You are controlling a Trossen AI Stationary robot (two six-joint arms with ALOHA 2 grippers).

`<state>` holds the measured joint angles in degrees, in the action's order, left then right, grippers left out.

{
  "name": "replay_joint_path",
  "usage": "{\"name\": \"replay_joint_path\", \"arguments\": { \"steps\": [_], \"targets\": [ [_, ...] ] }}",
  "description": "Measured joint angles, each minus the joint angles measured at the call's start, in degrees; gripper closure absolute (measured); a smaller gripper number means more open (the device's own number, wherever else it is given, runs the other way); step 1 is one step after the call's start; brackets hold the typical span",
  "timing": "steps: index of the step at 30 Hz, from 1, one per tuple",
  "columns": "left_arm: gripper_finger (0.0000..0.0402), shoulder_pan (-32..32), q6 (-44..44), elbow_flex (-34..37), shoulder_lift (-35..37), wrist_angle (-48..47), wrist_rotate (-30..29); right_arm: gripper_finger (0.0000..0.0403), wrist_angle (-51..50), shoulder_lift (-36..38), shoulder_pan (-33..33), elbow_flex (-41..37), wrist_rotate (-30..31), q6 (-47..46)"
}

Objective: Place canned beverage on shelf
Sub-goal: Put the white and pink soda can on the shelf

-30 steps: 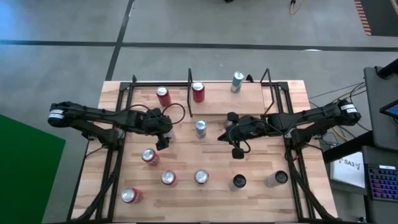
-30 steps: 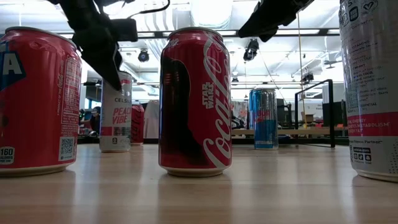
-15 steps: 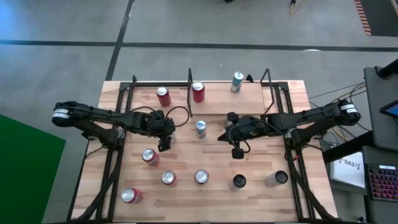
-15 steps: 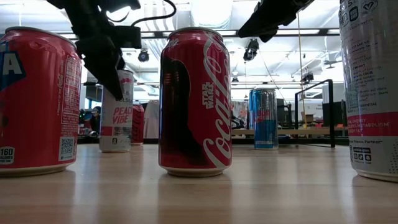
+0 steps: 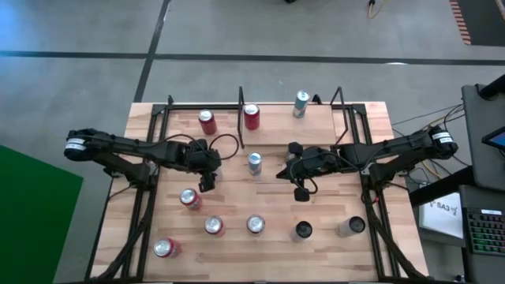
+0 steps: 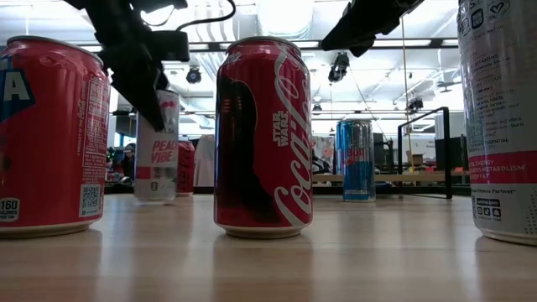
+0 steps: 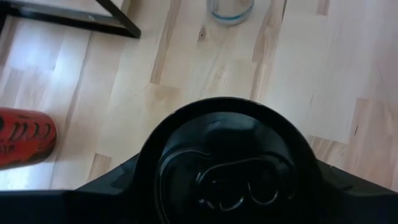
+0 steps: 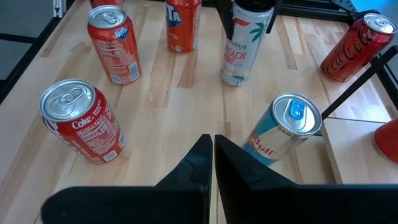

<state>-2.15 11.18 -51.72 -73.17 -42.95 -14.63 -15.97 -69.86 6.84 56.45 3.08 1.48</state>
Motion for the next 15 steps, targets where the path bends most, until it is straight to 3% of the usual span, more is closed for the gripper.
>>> {"name": "replay_joint_path", "arguments": {
  "steps": [15],
  "targets": [
    [0.0153, -0.4, -4.4, -5.5, 1.1, -0.6, 0.0, 0.0394, 0.0, 0.0, 0.0, 0.0, 0.0, 0.0]
  ]
}}
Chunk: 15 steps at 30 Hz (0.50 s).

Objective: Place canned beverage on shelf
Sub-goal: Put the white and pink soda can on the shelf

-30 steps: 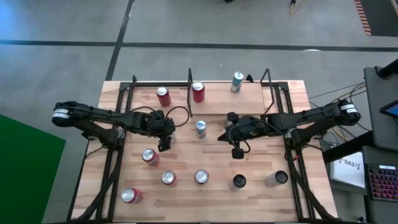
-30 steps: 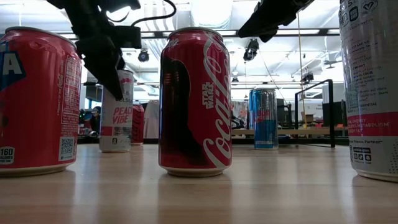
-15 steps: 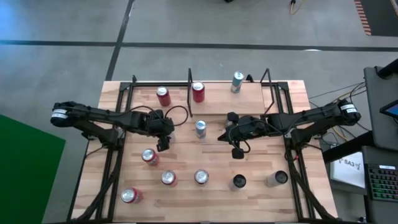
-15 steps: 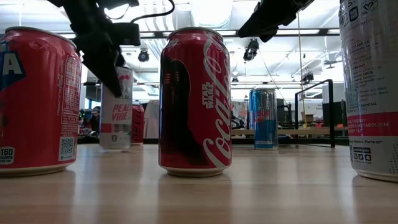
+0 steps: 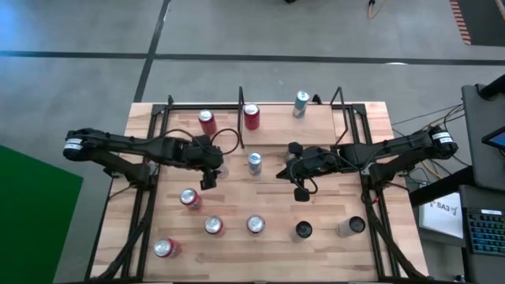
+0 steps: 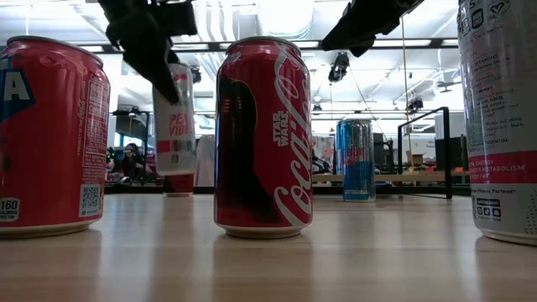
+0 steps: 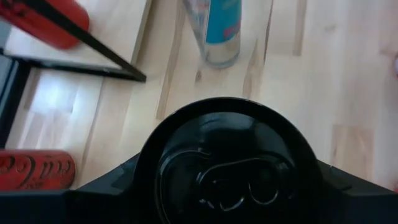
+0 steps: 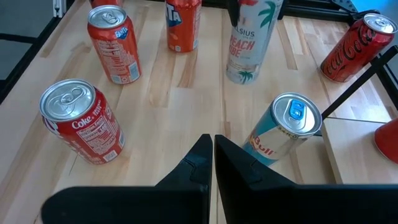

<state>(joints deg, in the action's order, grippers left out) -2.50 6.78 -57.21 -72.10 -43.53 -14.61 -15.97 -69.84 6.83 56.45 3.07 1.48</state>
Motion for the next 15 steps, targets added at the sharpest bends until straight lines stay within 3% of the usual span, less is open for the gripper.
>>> {"name": "replay_joint_path", "arguments": {
  "steps": [8, 15],
  "targets": [
    [0.0153, -2.7, -0.8, -1.3, 3.6, 1.6, 0.1, 0.0394, 2.3, 0.0, 0.0, 0.0, 0.0, -0.3],
    [0.0153, -7.0, -2.2, -1.3, 6.9, 8.8, 0.2, 0.0394, 6.7, -0.6, 0.0, 0.0, 0.0, -0.8]
  ]
}}
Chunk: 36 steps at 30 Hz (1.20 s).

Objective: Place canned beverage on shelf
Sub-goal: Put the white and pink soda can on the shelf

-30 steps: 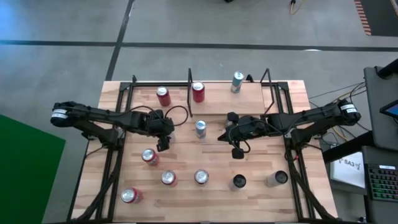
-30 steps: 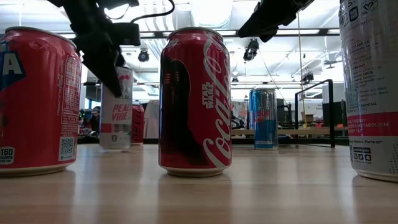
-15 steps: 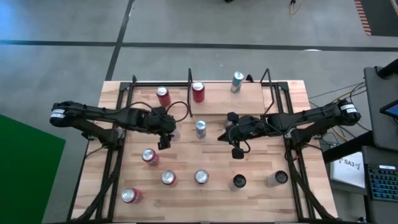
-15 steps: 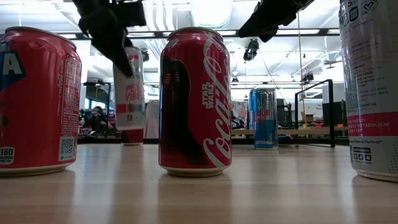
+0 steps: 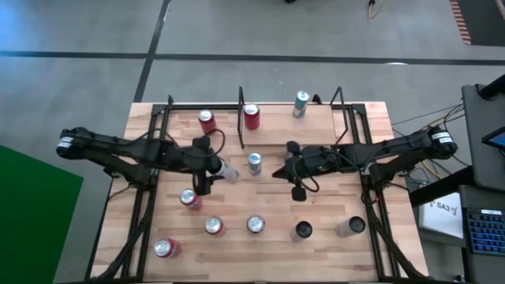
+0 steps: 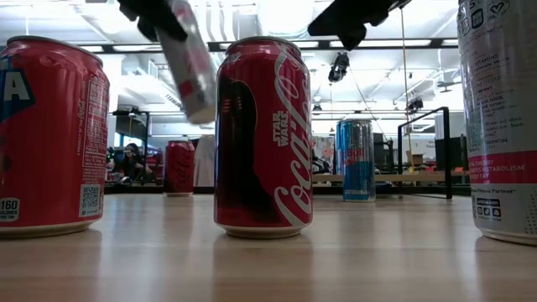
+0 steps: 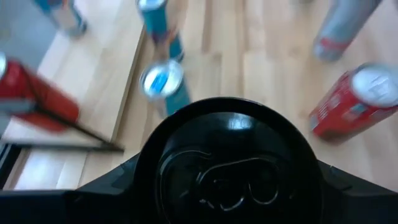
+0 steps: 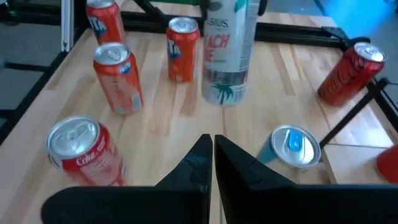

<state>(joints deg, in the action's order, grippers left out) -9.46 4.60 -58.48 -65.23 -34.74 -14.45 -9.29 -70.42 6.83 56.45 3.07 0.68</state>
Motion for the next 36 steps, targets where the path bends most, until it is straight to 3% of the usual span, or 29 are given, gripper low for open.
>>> {"name": "replay_joint_path", "arguments": {
  "steps": [15, 28, 36],
  "targets": [
    [0.0153, -2.6, -7.9, 0.0, 0.0, 11.4, 2.7, 0.0394, 11.4, -6.0, -1.4, 0.6, -0.8, -1.1],
    [0.0152, -2.8, -10.1, 0.0, -0.5, 15.3, 5.0, 0.0394, 11.1, -10.8, -1.9, 6.3, -8.1, -1.8],
    [0.0152, -3.6, -11.3, 0.1, -2.7, 15.3, 7.4, 0.0394, 8.9, -10.8, -1.9, 7.6, -8.4, -3.0]
  ]
}}
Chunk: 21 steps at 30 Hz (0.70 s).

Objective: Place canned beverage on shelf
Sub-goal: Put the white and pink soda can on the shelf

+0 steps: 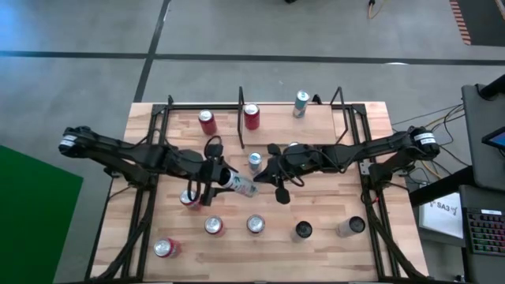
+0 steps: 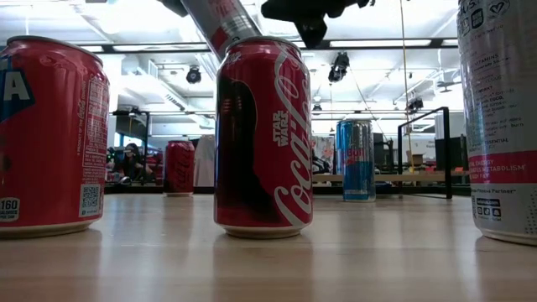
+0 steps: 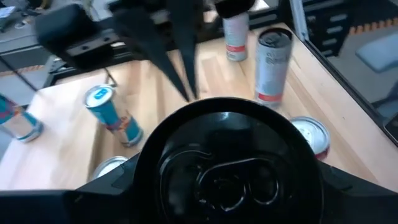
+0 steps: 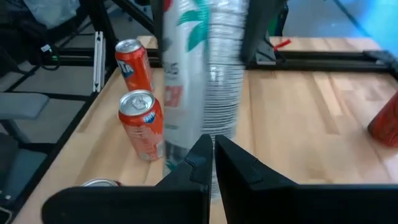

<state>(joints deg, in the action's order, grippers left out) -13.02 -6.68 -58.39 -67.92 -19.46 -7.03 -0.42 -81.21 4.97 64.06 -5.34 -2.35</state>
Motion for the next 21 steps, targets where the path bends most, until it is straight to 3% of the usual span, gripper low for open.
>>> {"name": "replay_joint_path", "arguments": {
  "steps": [8, 21],
  "targets": [
    [0.0152, -0.2, -1.0, 0.0, -0.4, 1.1, 0.0, 0.0394, -0.9, 0.1, 0.0, 0.4, -7.0, -5.1],
    [0.0152, -0.3, -1.0, 0.0, -0.4, 1.5, 0.7, 0.0387, -1.0, 0.1, -0.3, 0.4, -6.9, -5.4]
  ]
}}
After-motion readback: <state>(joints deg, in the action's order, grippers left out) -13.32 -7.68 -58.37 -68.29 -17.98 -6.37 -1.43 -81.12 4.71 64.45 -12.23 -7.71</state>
